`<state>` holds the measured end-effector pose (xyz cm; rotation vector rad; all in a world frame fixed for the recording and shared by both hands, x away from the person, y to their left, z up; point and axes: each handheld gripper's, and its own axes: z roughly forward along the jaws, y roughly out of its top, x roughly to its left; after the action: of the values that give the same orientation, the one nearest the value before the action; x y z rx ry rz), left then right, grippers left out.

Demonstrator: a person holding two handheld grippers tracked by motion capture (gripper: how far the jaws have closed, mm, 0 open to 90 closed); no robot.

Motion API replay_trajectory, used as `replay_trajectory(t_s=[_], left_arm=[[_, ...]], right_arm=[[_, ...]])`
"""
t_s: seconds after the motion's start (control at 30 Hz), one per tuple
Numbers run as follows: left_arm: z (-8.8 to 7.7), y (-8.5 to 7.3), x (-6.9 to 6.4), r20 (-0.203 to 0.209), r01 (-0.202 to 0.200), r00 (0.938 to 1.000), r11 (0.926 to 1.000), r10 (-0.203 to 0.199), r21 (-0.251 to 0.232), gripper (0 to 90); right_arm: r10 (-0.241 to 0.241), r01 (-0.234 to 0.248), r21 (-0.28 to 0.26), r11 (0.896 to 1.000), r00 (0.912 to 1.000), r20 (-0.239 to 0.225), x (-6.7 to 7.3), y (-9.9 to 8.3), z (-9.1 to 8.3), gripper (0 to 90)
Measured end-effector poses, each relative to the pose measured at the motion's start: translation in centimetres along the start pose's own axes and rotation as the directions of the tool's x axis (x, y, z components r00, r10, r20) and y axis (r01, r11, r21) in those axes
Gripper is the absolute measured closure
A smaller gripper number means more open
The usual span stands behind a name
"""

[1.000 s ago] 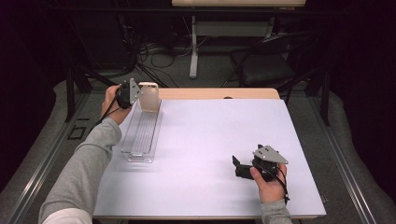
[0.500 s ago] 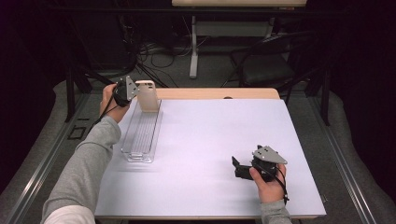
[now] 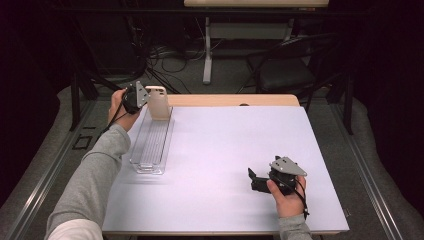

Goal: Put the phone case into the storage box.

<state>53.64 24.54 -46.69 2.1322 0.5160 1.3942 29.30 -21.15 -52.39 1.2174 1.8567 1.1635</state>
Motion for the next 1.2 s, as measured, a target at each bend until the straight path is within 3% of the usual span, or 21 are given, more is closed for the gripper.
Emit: replay_trajectory(t_s=[0.17,0.27,0.43,0.8,1.0,1.2], left_arm=[[0.1,0.0,0.0,-0.003,0.020,0.9998,0.9997,-0.020,-0.011,66.2],[-0.1,0.1,0.2,-0.022,0.026,0.9994,0.9995,-0.026,-0.018,59.7],[-0.4,0.1,0.5,-0.016,0.055,0.9983,0.9981,-0.055,-0.028,50.2],[-0.8,0.2,0.7,0.000,0.043,0.9991,0.9987,-0.043,-0.029,44.7],[-0.9,0.1,0.8,0.015,0.075,0.9971,0.9971,-0.075,-0.007,42.3],[-1.2,0.4,0.8,0.015,0.072,0.9973,0.9974,-0.072,-0.001,40.4]], right_arm=[[0.000,0.000,0.003,1.000,1.0000,0.003,0.0,-0.1,0.0,0.0],[-0.005,0.005,0.009,1.000,1.0000,0.002,0.0,-0.1,0.0,0.0],[-0.014,0.014,0.015,1.000,0.9999,0.002,0.1,-0.2,0.1,0.0],[-0.029,0.029,0.020,0.999,0.9996,0.000,0.3,-0.3,0.3,0.0],[-0.034,0.034,0.022,0.999,0.9994,0.000,0.5,-0.2,0.4,0.0],[-0.039,0.039,0.024,0.999,0.9992,-0.002,0.5,-0.2,0.4,0.0]])
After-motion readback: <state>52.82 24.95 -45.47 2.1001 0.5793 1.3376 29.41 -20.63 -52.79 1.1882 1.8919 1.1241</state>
